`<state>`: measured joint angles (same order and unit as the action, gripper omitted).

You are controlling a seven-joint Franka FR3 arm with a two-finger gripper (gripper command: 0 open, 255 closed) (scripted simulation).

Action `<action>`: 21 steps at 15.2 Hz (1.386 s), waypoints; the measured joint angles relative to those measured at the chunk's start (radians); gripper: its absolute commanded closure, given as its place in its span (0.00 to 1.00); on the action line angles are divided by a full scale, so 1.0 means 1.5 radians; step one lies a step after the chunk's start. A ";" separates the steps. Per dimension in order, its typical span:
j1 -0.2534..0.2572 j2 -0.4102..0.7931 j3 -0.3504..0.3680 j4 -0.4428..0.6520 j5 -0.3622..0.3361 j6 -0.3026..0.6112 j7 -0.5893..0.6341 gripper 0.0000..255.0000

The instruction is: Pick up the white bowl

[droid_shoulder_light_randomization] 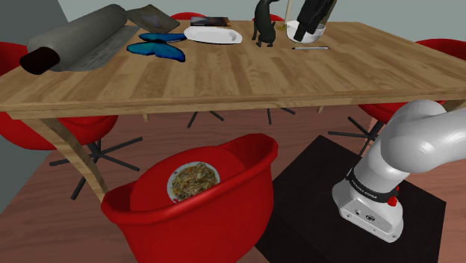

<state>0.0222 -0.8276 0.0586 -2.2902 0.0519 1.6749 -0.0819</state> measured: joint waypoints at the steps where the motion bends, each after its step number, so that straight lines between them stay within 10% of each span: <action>1: 0.000 0.000 0.000 0.000 0.000 0.000 0.000 0.00; 21: -0.030 0.332 -0.258 0.263 -0.044 0.031 -0.317 0.00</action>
<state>-0.0234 -0.3300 -0.3285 -1.8959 -0.0139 1.7210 -0.5572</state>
